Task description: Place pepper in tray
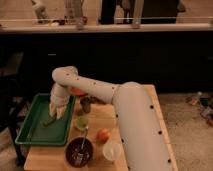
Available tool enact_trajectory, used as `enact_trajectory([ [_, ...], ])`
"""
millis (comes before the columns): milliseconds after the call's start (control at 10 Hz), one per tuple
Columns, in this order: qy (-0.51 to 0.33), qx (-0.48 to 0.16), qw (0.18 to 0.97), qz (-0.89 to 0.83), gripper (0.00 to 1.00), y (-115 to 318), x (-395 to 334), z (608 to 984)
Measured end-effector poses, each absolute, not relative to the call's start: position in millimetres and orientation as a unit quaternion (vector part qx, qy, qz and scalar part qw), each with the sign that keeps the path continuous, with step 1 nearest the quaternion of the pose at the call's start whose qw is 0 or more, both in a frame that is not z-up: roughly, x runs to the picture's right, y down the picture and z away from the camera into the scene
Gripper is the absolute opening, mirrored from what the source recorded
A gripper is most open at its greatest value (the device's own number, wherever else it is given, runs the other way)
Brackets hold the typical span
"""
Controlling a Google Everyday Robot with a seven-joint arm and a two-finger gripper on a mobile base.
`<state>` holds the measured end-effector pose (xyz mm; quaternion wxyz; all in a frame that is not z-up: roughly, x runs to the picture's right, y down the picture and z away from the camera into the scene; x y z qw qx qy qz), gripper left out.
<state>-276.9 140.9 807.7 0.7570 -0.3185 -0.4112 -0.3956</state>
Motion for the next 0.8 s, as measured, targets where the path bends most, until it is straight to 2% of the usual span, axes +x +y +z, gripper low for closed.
enact_trajectory([
  [500, -0.405, -0.32, 0.762, -0.391, 0.0, 152, -261, 816],
  [600, -0.406, -0.32, 0.761, -0.392, 0.04, 152, -262, 815],
  [800, -0.406, -0.32, 0.761, -0.392, 0.2, 152, -263, 815],
])
